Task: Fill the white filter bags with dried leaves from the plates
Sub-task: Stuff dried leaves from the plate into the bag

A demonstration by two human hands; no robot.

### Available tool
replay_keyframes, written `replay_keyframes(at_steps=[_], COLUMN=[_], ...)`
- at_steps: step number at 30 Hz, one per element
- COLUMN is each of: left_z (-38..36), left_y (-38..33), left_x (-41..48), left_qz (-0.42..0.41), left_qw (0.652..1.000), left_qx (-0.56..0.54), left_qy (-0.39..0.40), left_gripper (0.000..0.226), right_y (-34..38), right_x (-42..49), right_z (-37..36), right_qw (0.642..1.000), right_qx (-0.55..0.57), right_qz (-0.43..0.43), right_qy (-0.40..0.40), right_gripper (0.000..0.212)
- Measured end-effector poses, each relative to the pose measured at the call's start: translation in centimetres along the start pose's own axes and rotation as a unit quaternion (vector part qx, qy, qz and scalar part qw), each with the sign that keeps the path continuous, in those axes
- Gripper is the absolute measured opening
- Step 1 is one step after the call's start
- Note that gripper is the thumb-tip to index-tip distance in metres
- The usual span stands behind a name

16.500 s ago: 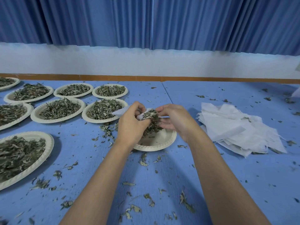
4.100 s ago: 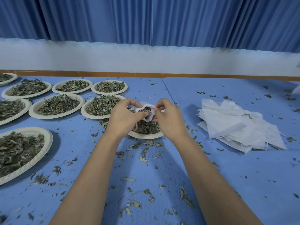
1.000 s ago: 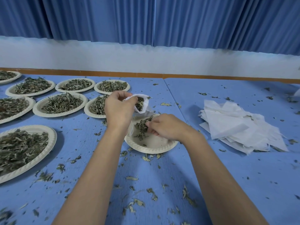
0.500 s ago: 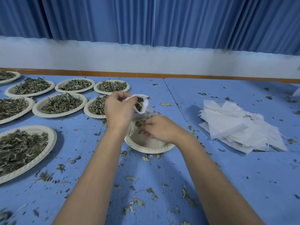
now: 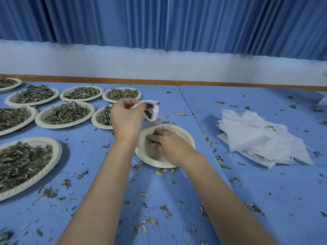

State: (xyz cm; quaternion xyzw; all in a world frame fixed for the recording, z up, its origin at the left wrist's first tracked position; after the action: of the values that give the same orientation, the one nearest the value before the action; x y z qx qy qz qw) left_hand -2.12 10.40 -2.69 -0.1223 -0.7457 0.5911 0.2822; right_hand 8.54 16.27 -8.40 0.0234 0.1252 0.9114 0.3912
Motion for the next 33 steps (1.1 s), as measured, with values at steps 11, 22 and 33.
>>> replay_keyframes(at_steps=[11,22,33], left_z=[-0.1,-0.5,-1.3], left_y=[0.3,0.8,0.6], left_x=[0.0,-0.6,-1.2], left_qz=[0.002,-0.026,-0.092], left_qw=[1.0,1.0,0.994], left_qx=[-0.005,0.005,0.036], left_qy=[0.004,-0.004,0.049], left_gripper=[0.019,0.02,0.017], right_y=[-0.7,-0.4,-3.3], right_x=[-1.1,-1.3,-1.9], right_z=[2.7,2.1,4.8], right_qw=[0.997,0.995,0.893], right_qx=[0.005,0.012,0.401], right_qz=[-0.009,-0.06,-0.138], right_qy=[-0.08,-0.072,-0.152], right_gripper=[0.036,0.024,0.009])
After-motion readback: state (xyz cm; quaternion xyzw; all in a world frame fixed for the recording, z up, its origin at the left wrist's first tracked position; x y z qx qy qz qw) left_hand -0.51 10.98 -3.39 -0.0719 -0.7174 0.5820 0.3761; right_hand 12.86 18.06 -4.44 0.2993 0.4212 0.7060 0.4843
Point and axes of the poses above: each hand's wrist, its own x-axis towards the middle knuckle, its own z-axis out of the back of the hand, y = z × x, the point moved 5 cm from there along x, towards the middle knuckle, and after that the axes turned 8 degrees about -z, right-handed, at the moved point
